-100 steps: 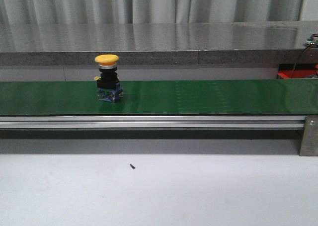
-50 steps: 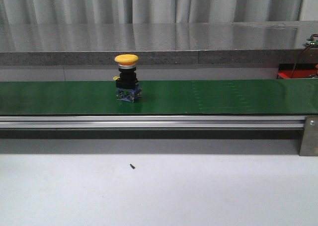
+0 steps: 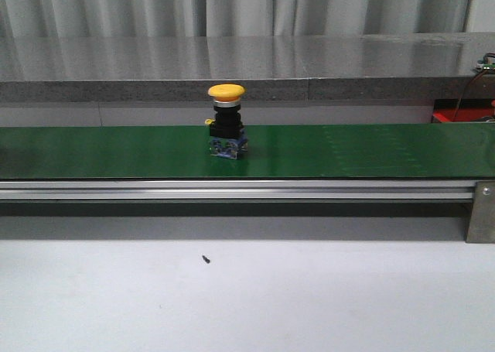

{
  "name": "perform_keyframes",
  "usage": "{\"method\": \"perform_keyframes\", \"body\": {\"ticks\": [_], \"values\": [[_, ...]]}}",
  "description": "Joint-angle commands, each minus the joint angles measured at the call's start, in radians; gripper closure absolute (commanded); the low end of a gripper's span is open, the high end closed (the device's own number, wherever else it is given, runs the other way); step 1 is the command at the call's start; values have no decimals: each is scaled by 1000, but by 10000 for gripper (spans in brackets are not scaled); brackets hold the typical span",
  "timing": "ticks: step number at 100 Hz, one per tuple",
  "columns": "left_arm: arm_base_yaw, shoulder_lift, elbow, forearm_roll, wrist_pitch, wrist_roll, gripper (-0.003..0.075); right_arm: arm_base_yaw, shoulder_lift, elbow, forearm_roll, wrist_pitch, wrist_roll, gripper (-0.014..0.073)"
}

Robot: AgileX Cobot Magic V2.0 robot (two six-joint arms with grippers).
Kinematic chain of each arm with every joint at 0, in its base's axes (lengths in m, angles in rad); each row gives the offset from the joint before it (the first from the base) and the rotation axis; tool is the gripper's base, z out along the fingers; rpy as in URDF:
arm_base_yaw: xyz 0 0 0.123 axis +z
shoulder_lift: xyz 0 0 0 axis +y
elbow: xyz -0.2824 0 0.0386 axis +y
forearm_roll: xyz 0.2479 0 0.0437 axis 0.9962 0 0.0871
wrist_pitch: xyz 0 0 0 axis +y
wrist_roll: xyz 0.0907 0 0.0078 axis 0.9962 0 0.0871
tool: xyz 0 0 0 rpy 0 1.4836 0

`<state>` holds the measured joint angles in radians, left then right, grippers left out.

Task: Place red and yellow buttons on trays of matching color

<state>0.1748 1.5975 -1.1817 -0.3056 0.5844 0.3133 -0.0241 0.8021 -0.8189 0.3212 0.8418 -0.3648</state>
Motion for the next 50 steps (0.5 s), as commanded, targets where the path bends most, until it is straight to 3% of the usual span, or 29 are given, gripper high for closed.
{"method": "perform_keyframes", "body": {"ticks": [1, 24, 50], "values": [[-13, -107, -32, -25, -44, 1, 63, -1, -10, -26, 18, -34, -9, 660], [-57, -308, -7, -25, -60, 1, 164, -1, -10, -26, 18, -23, -9, 660], [-114, -602, 196, -23, -106, 3, 430, -1, -9, -26, 18, -23, -9, 660]]}}
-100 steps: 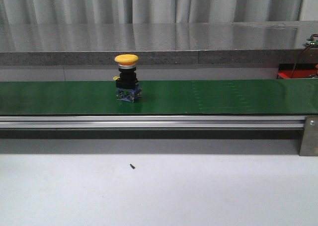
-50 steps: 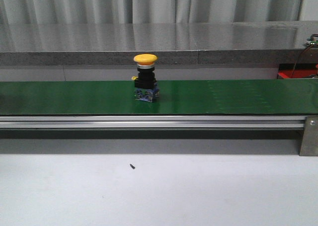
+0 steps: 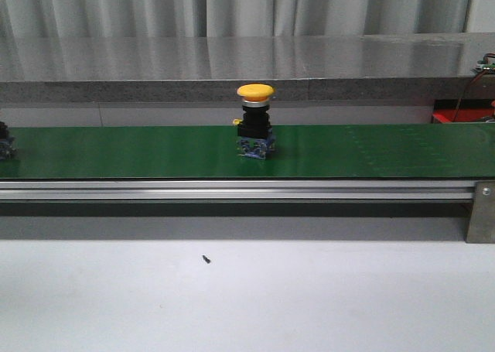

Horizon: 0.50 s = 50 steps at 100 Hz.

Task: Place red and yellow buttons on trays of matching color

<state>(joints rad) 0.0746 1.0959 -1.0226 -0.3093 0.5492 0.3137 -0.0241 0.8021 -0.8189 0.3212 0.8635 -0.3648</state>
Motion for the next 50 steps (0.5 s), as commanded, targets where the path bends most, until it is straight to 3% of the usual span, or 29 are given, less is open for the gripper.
{"method": "perform_keyframes", "body": {"ticks": [1, 10, 19, 50], "values": [[-14, -108, 43, -19, -69, 3, 451, -1, -9, -26, 18, -45, -9, 660], [-14, -208, 138, -19, -69, 3, 597, -1, -9, -26, 18, -45, -9, 645], [-14, -290, 224, -18, -69, 3, 742, -1, -9, -26, 18, -45, -9, 577], [-14, -575, 454, -18, -101, 3, 740, -1, -9, -26, 48, -66, -9, 209]]}}
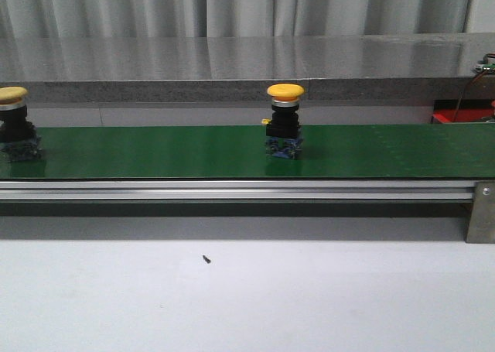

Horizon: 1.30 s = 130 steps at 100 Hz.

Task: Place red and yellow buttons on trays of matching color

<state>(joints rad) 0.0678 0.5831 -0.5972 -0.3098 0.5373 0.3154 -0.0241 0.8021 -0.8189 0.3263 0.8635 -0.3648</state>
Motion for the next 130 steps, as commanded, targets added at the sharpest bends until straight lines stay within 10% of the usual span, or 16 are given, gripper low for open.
{"method": "perform_keyframes", "body": {"ticks": [1, 34, 130], "values": [[-7, -63, 33, -19, -91, 1, 740, -1, -9, -26, 48, -69, -9, 197], [-7, -201, 124, -21, -157, 1, 740, -1, 126, -106, 185, -26, -9, 152], [-7, -201, 124, -23, -162, 1, 740, 179, 632, -391, 59, -80, -66, 61]]}}
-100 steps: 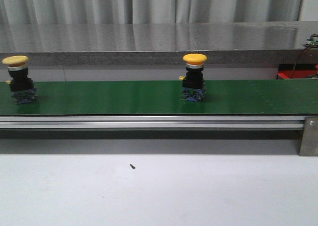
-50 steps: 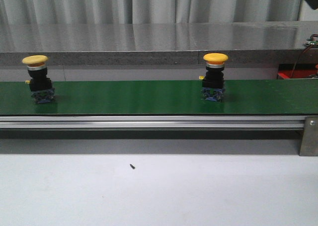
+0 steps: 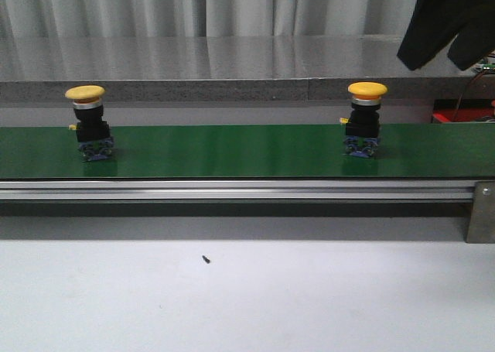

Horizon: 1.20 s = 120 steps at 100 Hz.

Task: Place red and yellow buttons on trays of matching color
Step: 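Grasp the first yellow button at the belt end with the right gripper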

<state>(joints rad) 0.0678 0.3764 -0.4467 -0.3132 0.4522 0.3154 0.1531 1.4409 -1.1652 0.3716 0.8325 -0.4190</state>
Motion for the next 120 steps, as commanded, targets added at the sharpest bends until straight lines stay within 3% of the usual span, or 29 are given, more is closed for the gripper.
{"method": "perform_keyframes", "body": {"ticks": [1, 65, 82, 120], "values": [[-7, 5, -27, -23, -76, 1, 740, 2, -2, -47, 14, -50, -12, 61], [-7, 5, -27, -34, -76, 1, 740, -3, 265, -250, -71, -34, -7, 69], [-7, 5, -27, -34, -76, 1, 740, -4, 286, -271, -147, 44, 61, 188], [-7, 5, -27, -34, -76, 1, 740, -14, 274, -384, -196, 234, 103, 340]]}}
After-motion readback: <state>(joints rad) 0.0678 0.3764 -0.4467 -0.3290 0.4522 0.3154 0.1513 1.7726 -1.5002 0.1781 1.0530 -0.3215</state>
